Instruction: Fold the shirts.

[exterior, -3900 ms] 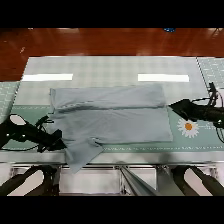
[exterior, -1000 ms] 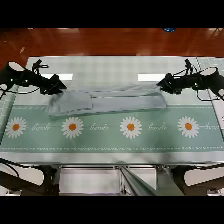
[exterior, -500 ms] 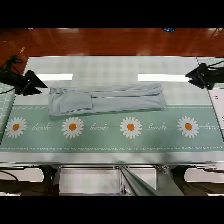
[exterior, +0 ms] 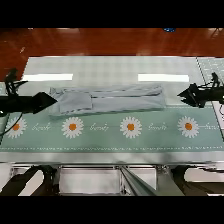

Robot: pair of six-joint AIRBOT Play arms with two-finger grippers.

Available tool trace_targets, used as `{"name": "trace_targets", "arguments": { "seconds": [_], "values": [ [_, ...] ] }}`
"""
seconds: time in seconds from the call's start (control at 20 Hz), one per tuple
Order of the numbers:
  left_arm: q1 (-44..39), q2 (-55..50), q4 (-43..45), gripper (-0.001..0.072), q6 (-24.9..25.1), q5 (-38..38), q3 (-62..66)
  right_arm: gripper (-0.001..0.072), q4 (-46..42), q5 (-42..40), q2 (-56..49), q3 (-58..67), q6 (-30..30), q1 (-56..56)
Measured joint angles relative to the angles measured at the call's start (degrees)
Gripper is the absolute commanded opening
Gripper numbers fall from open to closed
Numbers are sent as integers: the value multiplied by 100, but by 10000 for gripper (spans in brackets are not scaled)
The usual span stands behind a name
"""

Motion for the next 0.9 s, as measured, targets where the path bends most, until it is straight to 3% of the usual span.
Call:
{"name": "trace_targets", "arguments": {
  "seconds": [0.5,0.55,0.6,0.65,0.8,0.85,0.9],
  "values": [
    [-354,42,-179,505,17,433,-472,394,1241,-223,-1314,570,-188,1084],
    [-358,39,-184,505,17,442,-479,298,1331,-269,-1414,658,-184,1200],
    [-361,37,-186,505,17,439,-483,130,1353,-382,-1499,743,-186,1318],
    [-361,35,-192,505,17,444,-483,23,1335,-468,-1554,817,-184,1414],
    [-367,35,-195,491,17,446,-487,23,1388,-483,-1572,1054,-256,1596],
    [-367,35,-195,296,17,444,-487,23,1335,-376,-1478,1110,-275,1606],
    [-365,35,-208,20,20,442,-487,23,1200,-273,-1329,1147,-293,1606]
  ]
}}
